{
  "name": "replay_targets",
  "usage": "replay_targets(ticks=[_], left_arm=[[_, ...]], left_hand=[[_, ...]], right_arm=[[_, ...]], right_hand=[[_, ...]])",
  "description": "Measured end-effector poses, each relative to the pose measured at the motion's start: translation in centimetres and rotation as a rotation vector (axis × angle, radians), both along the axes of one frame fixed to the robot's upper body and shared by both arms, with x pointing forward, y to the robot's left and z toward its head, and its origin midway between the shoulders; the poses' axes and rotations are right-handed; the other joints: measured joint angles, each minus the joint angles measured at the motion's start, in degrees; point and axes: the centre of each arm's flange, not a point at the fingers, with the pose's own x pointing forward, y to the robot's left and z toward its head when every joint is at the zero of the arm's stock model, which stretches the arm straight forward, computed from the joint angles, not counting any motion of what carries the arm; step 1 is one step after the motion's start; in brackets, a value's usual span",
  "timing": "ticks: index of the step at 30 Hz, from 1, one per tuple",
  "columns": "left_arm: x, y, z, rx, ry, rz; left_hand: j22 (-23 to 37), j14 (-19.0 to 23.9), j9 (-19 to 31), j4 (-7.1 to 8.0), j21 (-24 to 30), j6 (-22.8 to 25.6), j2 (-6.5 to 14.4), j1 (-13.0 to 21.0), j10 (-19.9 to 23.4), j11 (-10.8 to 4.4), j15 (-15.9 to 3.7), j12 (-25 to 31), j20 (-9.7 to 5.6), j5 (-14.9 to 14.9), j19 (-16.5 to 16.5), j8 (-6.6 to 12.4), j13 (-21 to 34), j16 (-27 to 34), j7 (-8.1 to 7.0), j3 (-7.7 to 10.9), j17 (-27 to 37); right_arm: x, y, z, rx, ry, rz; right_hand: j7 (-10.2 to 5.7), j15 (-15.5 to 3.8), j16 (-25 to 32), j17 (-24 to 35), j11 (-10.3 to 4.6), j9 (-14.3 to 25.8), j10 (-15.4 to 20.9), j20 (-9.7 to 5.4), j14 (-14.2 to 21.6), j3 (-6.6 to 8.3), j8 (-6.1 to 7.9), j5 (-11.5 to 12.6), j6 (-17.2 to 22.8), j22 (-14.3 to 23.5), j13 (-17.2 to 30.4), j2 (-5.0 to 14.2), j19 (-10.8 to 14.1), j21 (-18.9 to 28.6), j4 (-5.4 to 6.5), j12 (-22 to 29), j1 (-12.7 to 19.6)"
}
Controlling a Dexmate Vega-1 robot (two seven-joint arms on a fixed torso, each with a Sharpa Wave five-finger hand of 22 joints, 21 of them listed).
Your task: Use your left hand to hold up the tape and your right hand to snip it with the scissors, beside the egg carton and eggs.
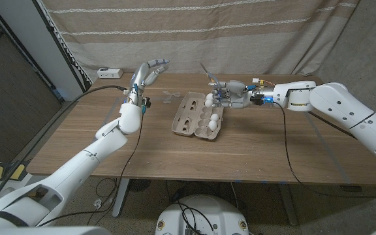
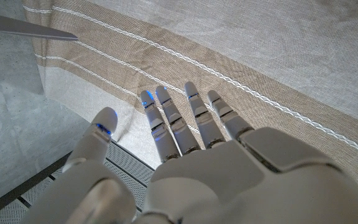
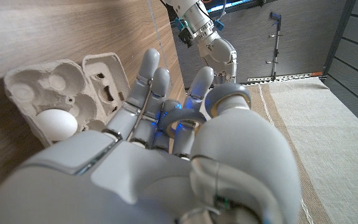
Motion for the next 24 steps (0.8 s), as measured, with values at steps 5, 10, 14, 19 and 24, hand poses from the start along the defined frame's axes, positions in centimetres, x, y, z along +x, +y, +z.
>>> replay_targets(ticks=[5,10,14,19,24], left_arm=[[-0.05,0.00,-0.12,-0.001,0.002,0.001],[-0.08,0.01,-0.19,-0.001,0.004,0.003],[-0.12,0.01,-0.21,-0.001,0.004,0.003],[-0.14,-0.01,-0.21,0.000,0.005,0.004],[-0.16,-0.02,-0.22,0.003,0.005,0.005]], left_hand=[[0.0,0.0,0.0,0.00,0.0,0.2,0.0,0.0,0.2,-0.20,0.00,0.0,0.00,0.0,0.0,0.00,0.0,0.0,0.23,0.00,0.0],[0.0,0.0,-0.1,0.00,0.0,0.6,0.0,0.0,0.2,-0.20,0.00,0.0,0.00,0.0,0.0,0.23,-0.3,0.0,0.00,0.00,-0.3],[0.0,0.0,-0.1,0.00,0.0,0.6,0.0,0.0,0.4,-0.39,0.00,0.0,0.00,0.0,0.0,0.23,-0.3,0.0,0.00,0.00,-0.3],[0.0,0.0,-0.1,0.00,0.0,0.8,0.0,0.0,0.4,-0.39,0.00,0.0,0.00,0.0,0.0,0.23,-0.3,0.0,0.20,0.00,-0.3],[0.0,0.0,-0.1,0.00,0.0,1.0,0.0,0.0,0.6,-0.18,0.00,0.0,0.00,0.0,0.0,0.23,-0.4,0.0,0.41,0.00,-0.5]], right_arm=[[-0.02,-0.02,0.07,0.003,-0.005,0.009],[0.14,-0.05,-0.02,0.009,0.003,0.022],[0.21,0.05,-0.02,0.020,0.006,0.038],[0.32,0.22,-0.01,0.045,0.013,0.065],[0.55,0.39,-0.26,0.080,0.030,0.101]], right_hand=[[0.01,0.19,0.4,-0.8,-0.25,-0.2,-0.3,0.37,-1.0,-1.70,-0.47,0.9,0.0,-1.0,0.1,-1.96,-0.4,0.0,0.28,0.0,-2.0],[-0.21,0.21,0.6,-1.5,-0.73,0.0,-0.7,0.62,-1.8,-2.13,-0.47,2.4,-0.2,-1.8,0.1,-2.29,-0.6,0.0,-0.66,0.0,-1.6],[-0.64,0.21,0.9,-2.1,-1.11,1.0,-1.1,1.09,-3.2,-2.78,-0.23,3.3,-0.6,-2.6,-0.1,-2.97,-1.5,-0.2,-0.79,0.0,-2.0],[-1.03,0.16,1.0,-3.4,-1.53,1.4,-1.5,1.54,-5.3,-3.56,-0.05,4.3,-1.0,-3.7,-0.2,-3.41,-3.3,-0.7,-0.79,0.0,-2.5],[-1.54,0.25,1.0,-4.4,-2.35,2.1,-2.3,1.45,-6.8,-4.03,0.21,5.2,-1.6,-4.5,-0.2,-3.41,-4.6,-1.1,-0.80,0.0,-2.5]])
